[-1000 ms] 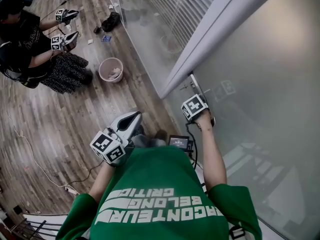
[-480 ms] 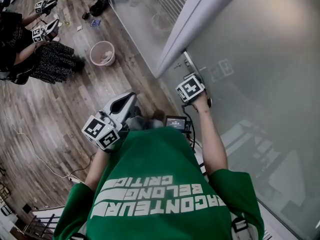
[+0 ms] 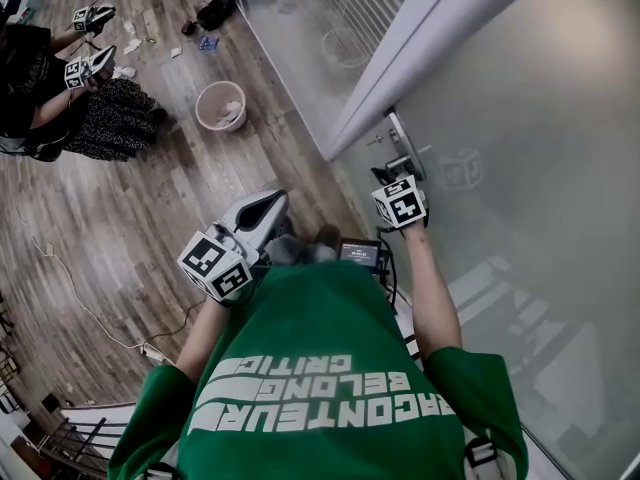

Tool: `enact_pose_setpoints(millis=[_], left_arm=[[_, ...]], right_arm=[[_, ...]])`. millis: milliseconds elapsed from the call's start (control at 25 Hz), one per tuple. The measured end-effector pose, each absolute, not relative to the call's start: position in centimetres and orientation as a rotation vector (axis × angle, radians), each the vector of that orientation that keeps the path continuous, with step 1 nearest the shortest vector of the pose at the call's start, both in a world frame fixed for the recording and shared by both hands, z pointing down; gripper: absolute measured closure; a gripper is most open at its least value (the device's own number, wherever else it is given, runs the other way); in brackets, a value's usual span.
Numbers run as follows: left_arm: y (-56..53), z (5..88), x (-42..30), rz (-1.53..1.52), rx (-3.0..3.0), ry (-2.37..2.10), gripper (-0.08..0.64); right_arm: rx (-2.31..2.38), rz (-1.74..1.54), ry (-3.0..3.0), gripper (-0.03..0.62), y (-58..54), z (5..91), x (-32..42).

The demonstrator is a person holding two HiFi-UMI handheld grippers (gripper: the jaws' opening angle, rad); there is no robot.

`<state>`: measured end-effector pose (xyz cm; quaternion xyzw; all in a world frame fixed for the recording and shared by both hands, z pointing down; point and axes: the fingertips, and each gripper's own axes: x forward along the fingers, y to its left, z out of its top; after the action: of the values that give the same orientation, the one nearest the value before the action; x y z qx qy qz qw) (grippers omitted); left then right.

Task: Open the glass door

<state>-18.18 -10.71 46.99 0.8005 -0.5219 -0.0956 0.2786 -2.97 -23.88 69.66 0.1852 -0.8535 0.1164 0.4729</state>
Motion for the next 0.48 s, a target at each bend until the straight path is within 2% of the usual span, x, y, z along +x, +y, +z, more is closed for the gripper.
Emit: enact_pose_setpoints(millis=[480], left_arm=[[-11.0,48.2,-19.4,-0.258,2.139,-1.438,0.543]], right_arm=[[0.534,0.196,-2.204,0.600,-24.9,71.1,-3.2]])
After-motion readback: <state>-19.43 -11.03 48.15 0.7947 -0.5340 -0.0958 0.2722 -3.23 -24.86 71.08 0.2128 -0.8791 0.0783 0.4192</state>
